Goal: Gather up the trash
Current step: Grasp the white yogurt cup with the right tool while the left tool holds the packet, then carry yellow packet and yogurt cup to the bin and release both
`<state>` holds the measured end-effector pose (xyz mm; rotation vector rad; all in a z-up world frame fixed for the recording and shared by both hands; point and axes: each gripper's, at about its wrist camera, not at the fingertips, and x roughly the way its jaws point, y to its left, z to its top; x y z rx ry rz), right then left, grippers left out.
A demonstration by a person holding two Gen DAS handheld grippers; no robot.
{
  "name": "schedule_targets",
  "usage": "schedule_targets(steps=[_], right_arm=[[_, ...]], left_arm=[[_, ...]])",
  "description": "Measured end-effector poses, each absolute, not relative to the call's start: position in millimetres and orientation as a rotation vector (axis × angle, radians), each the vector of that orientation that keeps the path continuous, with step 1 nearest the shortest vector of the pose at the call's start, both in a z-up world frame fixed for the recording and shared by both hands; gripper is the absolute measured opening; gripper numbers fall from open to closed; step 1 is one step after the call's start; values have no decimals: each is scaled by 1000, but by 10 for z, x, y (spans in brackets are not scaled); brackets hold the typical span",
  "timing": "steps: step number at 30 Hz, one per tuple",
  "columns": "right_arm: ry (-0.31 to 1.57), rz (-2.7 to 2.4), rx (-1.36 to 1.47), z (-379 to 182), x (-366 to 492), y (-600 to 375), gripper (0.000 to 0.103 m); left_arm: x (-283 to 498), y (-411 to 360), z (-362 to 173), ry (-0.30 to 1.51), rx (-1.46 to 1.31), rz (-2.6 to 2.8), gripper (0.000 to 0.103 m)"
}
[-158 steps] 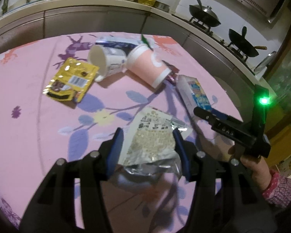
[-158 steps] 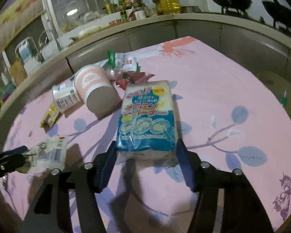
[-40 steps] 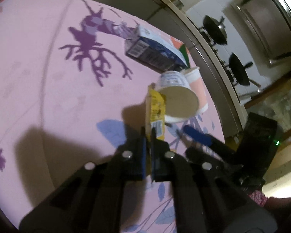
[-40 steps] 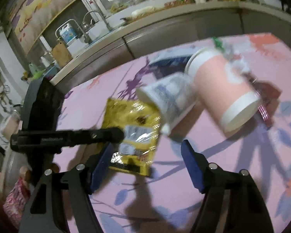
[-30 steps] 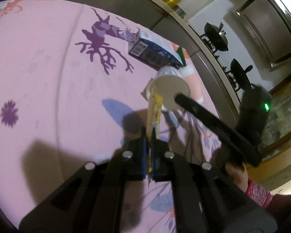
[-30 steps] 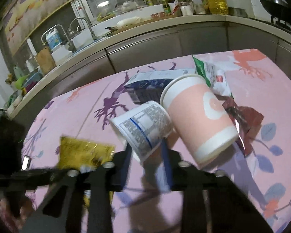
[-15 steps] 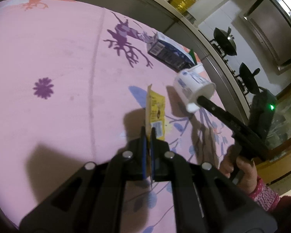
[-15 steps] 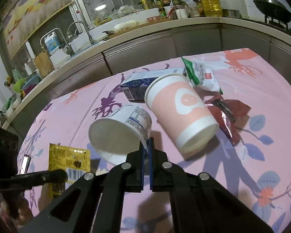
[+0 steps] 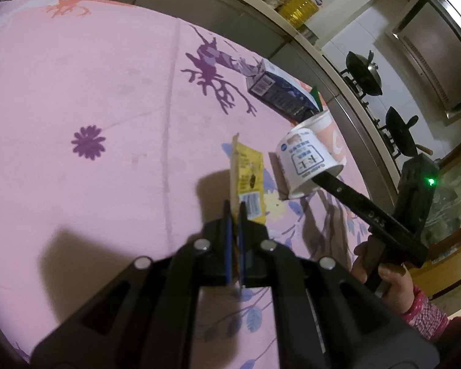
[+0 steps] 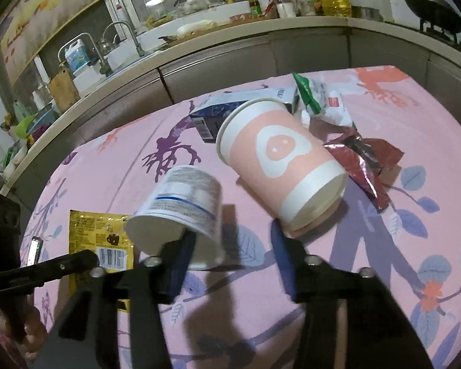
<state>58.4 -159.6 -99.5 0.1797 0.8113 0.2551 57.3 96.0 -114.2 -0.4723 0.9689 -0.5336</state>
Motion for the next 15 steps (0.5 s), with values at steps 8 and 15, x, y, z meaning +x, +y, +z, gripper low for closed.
schedule_targets(steps=[8,15], right_arm=[[807,280,130,-982,583,-1500,50],[801,340,90,-950,609,-1415,1]], left_arm=[[588,978,-1165,975,-482,-522,3],[600,938,-1125,974,-481,-507,3]])
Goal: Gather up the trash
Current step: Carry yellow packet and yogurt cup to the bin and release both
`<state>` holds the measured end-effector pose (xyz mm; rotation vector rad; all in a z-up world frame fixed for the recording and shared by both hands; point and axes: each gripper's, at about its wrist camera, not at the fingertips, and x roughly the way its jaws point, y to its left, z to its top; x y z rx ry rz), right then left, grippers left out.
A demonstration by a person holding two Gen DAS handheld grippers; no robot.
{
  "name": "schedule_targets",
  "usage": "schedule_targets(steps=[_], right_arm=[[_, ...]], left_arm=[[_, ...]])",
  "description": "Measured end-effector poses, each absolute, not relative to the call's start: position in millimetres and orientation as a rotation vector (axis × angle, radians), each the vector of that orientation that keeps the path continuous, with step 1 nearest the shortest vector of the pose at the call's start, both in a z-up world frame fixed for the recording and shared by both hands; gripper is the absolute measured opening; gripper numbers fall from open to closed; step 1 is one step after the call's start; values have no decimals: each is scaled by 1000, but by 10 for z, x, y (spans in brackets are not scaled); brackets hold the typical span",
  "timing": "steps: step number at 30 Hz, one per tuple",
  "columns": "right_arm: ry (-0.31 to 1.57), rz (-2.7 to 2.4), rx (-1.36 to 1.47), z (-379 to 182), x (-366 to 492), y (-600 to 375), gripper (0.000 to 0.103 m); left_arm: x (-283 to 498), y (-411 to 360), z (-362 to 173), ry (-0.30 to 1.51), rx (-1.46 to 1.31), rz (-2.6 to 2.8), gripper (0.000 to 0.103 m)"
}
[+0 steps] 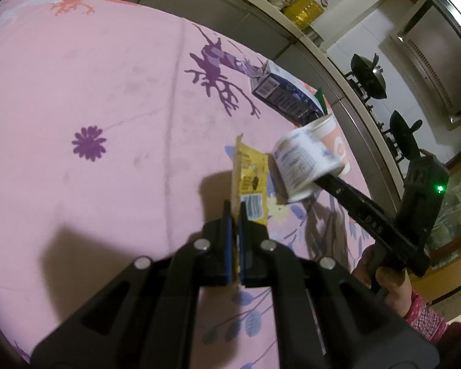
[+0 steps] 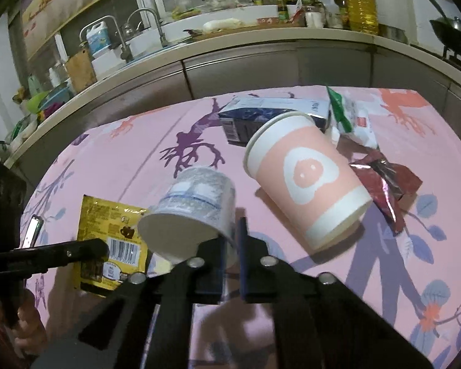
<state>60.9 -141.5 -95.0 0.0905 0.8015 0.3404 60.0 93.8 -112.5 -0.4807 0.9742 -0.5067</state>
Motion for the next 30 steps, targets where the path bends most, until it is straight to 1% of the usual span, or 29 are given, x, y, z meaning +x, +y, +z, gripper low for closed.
schedule_targets(steps=[9,18,25,30], right_arm=[[790,431,262,-741,391,-1648,1],[737,430,354,-553,-5,-2166,1],[712,369,436,-646,-250,-2707,1],[672,309,508,-719,-433,-3215,1]], left_arm=[[524,832,-900,943,-477,-521,3],[446,478,-623,922,-434,-574,3],[428,-48,-522,954,-362,-634,3],[447,-705,-401,983,-279,-720,3]])
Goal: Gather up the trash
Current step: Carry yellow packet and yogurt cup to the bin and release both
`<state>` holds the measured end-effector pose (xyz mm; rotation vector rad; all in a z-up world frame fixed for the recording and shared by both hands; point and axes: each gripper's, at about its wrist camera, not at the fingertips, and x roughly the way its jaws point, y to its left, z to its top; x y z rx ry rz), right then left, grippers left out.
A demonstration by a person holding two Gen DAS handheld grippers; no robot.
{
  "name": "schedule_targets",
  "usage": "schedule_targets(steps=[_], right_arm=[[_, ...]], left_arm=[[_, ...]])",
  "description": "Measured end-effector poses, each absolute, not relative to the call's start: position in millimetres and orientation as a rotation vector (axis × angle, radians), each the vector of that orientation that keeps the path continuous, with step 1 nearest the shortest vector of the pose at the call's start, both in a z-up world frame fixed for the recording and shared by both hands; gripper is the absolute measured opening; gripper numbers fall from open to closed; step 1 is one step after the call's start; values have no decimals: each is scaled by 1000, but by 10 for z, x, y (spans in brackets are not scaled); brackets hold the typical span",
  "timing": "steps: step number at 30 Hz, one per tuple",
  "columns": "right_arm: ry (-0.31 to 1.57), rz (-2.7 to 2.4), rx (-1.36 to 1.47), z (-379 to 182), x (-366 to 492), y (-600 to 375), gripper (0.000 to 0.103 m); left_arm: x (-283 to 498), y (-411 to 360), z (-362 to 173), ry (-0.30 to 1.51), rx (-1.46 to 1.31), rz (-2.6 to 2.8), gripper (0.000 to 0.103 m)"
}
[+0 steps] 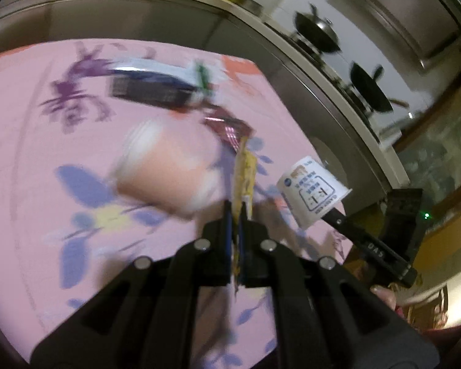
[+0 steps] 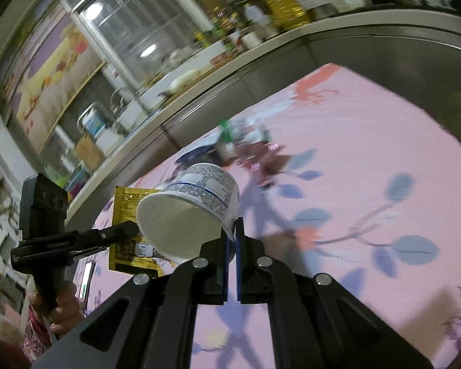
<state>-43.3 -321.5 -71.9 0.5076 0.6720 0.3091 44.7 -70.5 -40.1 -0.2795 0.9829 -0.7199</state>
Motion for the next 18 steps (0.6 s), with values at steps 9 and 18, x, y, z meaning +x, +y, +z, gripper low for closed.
schedule_targets(steps=[9,18], right_arm=[[548,82,654,-839,-761,-4597,1],[516,-150,693,-950,-732,-5817,1]], left_arm=[[751,-2499,-246,1038,-115,-926,3],[1090,-4367,-272,1052,56,-1060,3]])
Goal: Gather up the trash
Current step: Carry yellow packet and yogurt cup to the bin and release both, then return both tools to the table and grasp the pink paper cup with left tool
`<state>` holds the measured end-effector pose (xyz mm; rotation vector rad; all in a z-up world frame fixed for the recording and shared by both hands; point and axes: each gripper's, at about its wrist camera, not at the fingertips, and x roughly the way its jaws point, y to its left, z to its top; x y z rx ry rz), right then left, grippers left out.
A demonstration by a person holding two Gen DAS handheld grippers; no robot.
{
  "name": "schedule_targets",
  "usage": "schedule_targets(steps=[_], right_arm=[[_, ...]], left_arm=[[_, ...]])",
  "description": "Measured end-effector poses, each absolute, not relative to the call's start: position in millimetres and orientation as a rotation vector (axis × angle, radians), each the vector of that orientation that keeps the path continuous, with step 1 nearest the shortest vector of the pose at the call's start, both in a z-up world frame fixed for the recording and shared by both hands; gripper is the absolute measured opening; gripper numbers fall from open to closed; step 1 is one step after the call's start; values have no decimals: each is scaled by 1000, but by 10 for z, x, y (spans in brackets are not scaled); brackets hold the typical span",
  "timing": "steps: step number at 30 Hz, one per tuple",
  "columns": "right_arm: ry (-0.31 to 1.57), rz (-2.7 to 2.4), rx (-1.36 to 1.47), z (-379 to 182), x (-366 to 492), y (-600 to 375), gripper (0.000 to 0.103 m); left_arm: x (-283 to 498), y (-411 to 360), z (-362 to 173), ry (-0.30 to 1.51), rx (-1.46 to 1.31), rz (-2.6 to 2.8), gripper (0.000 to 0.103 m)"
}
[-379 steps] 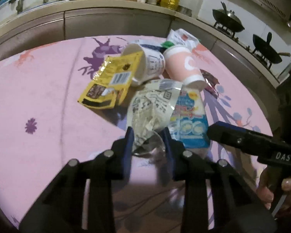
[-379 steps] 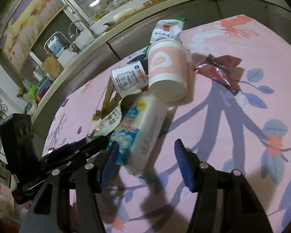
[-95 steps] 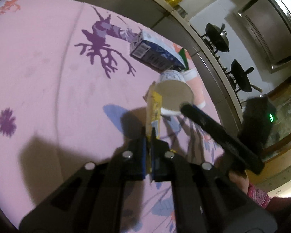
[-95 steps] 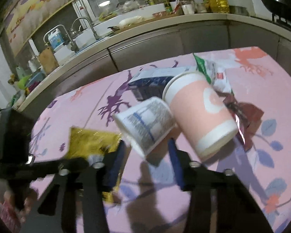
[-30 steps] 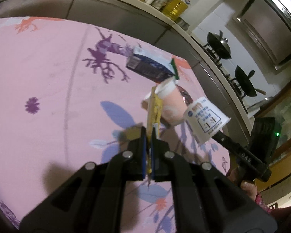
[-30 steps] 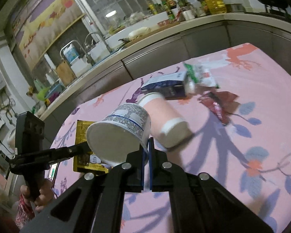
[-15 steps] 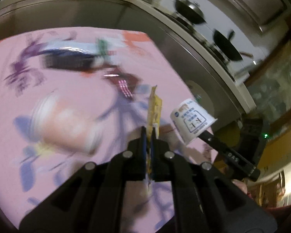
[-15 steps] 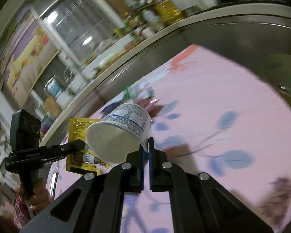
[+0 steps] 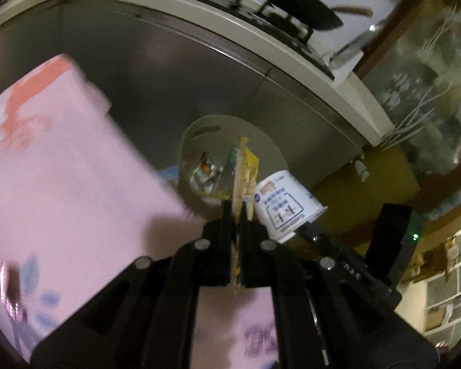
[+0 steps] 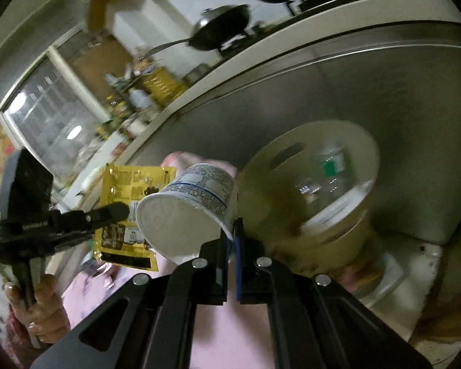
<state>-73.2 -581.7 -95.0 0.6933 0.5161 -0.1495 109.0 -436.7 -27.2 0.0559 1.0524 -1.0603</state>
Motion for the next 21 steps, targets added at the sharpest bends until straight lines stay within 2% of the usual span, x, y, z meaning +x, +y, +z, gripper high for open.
schedule_targets(steps=[7,9,10,11,12,16,21], right_arm=[[597,-259,735,-1211,-414,-6285,4],[617,-281,727,-1271,-331,-6338,13],[625,-289,712,-1291,-291,-6344,32],[633,-296,693,-1296,-258,-6323,58],[637,-305,667,-1302,-223,-6295,65],[588,-309,633,-1209,-257,-6195,67],[483,-329,652,-1019,-430,-6122,67]], left_arm=[[1443,-5074,-657,1116,133,-992,4],[1541,-5221,-813,1184,154,-965,20],[1580,-5259,-868,1206,160,-944,39],[1620,-5276,-903,1210,155,-924,46],[1639,-5279,-906,1201,148,-917,46],[1650,-5215,-771,1184,127,-925,46],[1514,-4968,-197,1081,102,-968,46]])
